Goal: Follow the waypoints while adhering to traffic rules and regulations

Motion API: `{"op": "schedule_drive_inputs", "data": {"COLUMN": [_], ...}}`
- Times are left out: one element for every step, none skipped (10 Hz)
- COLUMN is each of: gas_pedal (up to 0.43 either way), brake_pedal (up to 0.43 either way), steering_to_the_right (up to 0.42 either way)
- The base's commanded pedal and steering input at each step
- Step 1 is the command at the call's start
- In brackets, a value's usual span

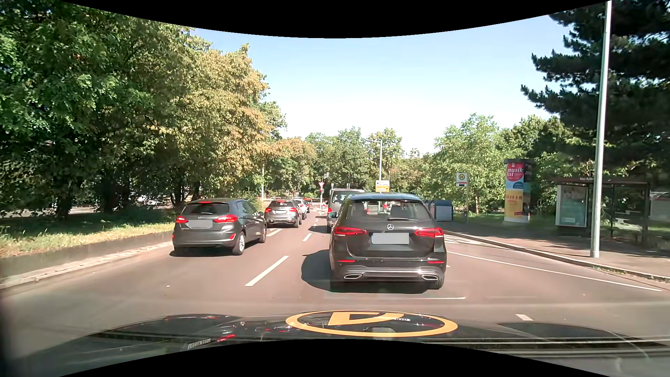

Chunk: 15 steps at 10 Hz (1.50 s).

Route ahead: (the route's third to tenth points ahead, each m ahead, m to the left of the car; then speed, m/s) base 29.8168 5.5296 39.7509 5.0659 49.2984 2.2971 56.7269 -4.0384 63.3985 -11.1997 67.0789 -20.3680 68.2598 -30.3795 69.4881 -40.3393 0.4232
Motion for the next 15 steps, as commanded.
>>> {"op": "schedule_drive_inputs", "data": {"gas_pedal": [0.000, 0.000, 0.000, 0.087, 0.130, 0.138, 0.157, 0.169, 0.197, 0.220, 0.220, 0.220, 0.220, 0.220, 0.220], "brake_pedal": [0.000, 0.000, 0.000, 0.000, 0.000, 0.000, 0.000, 0.000, 0.000, 0.000, 0.000, 0.000, 0.000, 0.000, 0.000], "steering_to_the_right": [0.029, 0.027, 0.026, 0.024, 0.022, 0.019, 0.014, 0.009, 0.005, 0.003, 0.003, 0.003, 0.002, 0.000, -0.003]}}
